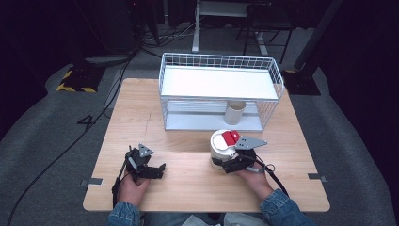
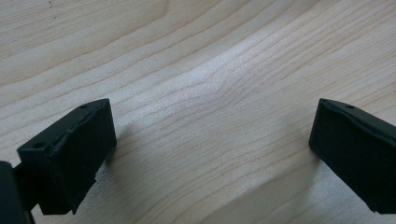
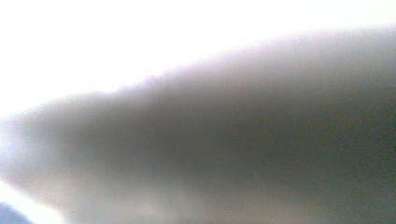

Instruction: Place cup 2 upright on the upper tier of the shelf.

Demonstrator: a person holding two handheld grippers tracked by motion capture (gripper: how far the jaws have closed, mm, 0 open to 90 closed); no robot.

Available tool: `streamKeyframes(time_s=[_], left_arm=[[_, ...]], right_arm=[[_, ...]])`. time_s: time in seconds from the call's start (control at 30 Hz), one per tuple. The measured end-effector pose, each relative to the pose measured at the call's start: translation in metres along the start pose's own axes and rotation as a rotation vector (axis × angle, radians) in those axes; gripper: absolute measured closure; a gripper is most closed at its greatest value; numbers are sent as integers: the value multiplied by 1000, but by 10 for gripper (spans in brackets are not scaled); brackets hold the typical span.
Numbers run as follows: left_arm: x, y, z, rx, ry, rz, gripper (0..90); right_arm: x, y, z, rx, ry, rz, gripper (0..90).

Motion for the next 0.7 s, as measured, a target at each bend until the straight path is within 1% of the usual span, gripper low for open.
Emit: streamKeyframes(time_s=[0.07,0.2,0.33,0.5,0.53,0.7], left_arm=[[0,0,0,0,0,0,11],[0,0,0,0,0,0,11],[0,0,0,-1,0,0,11],[0,0,0,0,0,0,11],[0,0,0,0,0,0,11],[0,0,0,-1,-1,0,11]], right_arm=[[0,0,0,2,-3,-5,102],[1,0,0,-10,-12,-11,102],[4,2,1,-3,-19,-24,103],[6,2,4,-2,-8,-24,103],[8,2,6,8,-5,-29,103],[12,2,12,13,3,-30,103]])
Point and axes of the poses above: each handheld gripper's, and its own axes: x roughly backward along the jaws, z roughly out of its top, y roughly to its right, the point moved 6 cm from there along -x, roughly forward along the jaws, and after that the axes turned 6 degrees about -x, right-handed, at the moved point
